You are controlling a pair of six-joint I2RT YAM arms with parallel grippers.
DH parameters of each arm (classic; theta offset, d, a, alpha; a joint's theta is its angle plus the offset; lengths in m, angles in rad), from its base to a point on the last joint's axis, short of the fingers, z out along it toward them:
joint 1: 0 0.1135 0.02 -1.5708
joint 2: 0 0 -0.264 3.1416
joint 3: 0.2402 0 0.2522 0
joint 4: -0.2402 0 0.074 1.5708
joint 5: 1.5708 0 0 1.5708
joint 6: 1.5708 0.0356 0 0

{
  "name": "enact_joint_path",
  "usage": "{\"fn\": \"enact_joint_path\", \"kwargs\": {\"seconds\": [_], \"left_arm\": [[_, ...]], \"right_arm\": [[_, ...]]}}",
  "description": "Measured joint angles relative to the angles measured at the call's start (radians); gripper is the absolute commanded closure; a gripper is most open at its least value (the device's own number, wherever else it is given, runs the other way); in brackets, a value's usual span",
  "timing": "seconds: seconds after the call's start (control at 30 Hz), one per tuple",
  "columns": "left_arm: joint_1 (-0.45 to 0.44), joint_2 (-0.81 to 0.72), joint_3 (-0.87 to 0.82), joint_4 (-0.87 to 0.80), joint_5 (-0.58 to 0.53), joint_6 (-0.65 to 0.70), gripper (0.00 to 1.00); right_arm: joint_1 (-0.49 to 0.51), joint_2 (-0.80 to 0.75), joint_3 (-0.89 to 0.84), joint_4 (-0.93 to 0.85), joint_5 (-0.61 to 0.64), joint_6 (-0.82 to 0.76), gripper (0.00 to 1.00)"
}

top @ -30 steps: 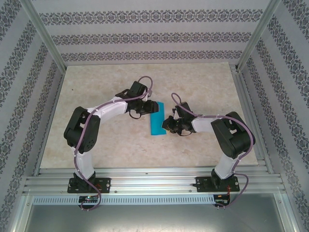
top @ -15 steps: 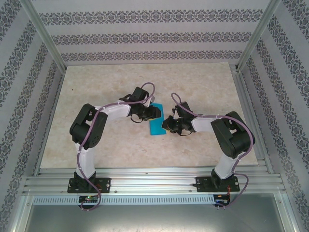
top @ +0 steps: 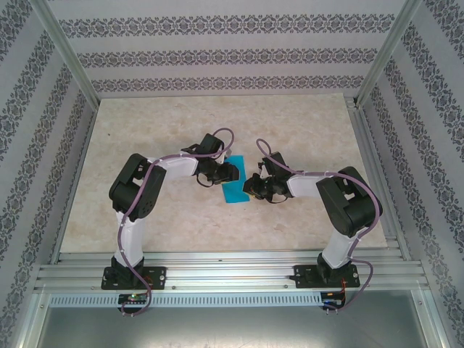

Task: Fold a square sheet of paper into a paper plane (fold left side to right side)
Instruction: Hold the square sheet of paper at the center of the table.

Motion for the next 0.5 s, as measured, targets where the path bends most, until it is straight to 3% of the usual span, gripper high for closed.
{"fn": "enact_joint_path", "kwargs": {"seconds": [0.5], "left_arm": [[0.0,-0.021,-0.068,0.092,0.001,0.005,0.6]], "right_arm": [[0.0,-0.073,0.006,-0.005,0.001,-0.034,0.78]]}}
